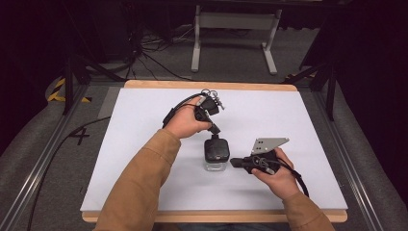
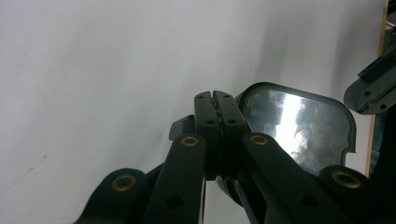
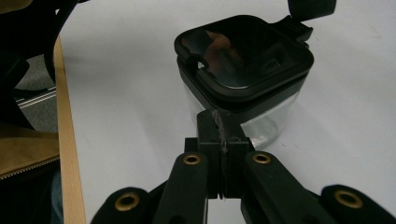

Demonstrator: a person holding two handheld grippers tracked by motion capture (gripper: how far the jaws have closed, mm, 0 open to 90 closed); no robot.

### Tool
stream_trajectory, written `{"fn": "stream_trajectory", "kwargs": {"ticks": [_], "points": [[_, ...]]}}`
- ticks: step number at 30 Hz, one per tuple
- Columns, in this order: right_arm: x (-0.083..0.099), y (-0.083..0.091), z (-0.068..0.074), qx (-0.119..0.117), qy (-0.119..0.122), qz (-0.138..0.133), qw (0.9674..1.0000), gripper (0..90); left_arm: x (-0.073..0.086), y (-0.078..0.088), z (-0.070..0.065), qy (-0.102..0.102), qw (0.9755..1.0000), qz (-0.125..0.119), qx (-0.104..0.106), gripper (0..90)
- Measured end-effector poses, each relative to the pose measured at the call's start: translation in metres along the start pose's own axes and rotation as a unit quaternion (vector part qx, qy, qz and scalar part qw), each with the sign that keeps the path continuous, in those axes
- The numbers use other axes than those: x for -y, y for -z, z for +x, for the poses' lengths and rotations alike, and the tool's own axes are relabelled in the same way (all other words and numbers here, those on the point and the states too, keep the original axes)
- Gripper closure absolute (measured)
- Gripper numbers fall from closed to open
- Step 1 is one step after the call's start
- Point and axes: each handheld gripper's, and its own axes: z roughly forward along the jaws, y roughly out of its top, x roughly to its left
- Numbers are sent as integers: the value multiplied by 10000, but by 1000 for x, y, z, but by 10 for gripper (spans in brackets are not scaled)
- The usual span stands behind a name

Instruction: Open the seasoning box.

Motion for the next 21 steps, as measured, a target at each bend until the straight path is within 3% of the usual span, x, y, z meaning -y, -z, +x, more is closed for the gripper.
{"fn": "stream_trajectory", "kwargs": {"ticks": [10,21], "points": [[-2,-5,-1,68,-79,-74,9999,900,0,0,1,20,10000,-6,28,900],[-1,-8,-2,58,-96,52,9999,900,0,1,1,32,10000,22,33,900]]}}
